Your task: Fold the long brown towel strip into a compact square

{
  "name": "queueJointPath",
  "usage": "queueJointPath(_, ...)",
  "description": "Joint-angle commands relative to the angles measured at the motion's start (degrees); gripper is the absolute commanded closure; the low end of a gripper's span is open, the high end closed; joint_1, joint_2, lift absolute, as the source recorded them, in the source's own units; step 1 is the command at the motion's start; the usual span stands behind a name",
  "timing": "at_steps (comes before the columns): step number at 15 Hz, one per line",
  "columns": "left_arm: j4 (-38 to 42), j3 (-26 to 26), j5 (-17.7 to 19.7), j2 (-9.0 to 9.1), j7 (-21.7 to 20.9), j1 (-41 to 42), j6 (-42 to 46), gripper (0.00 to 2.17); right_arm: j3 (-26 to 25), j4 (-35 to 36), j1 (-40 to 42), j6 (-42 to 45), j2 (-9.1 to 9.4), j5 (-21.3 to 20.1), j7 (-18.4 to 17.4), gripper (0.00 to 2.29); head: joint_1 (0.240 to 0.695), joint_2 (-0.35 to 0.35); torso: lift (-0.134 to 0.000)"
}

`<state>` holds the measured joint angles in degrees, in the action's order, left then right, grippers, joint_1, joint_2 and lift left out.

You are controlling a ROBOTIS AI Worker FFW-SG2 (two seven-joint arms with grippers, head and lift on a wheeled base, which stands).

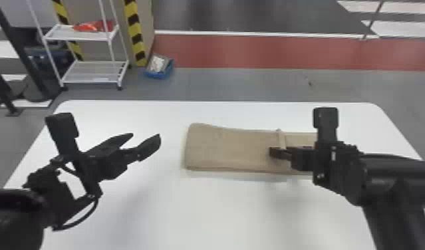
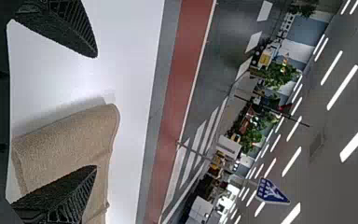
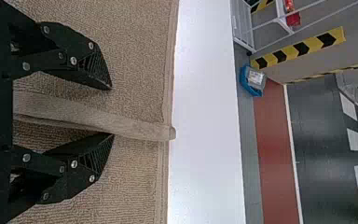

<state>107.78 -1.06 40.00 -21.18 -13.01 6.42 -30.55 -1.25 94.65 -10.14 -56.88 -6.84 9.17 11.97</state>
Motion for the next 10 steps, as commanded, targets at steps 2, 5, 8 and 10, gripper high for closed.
queueJointPath(2, 0.3, 0.0, 0.0, 0.0, 0.0, 0.4, 0.0, 0.02, 0.0, 0.0, -0.2, -0.7, -0.02, 0.1, 0.4, 1.03, 0.695, -0.032, -0.124)
queueJointPath(5, 0.8, 0.3, 0.0, 0.0, 0.0, 0.9, 0.0, 0.02, -0.2, 1.4, 0.6, -1.3, -0.02, 0.4, 0.6, 1.3, 0.695, -0.03, -0.124)
queueJointPath(8, 1.9, 0.4, -0.1, 0.0, 0.1, 1.5, 0.0, 0.02, -0.3, 3.2, 0.9, -4.2, -0.11, 0.9, 0.1, 0.81, 0.695, -0.029, -0.124)
queueJointPath(10, 2.2, 0.4, 0.0, 0.0, 0.1, 1.6, 0.0, 0.02, -0.4, 3.6, 1.2, -4.4, -0.19, 0.8, -0.1, 0.73, 0.695, -0.03, -0.124)
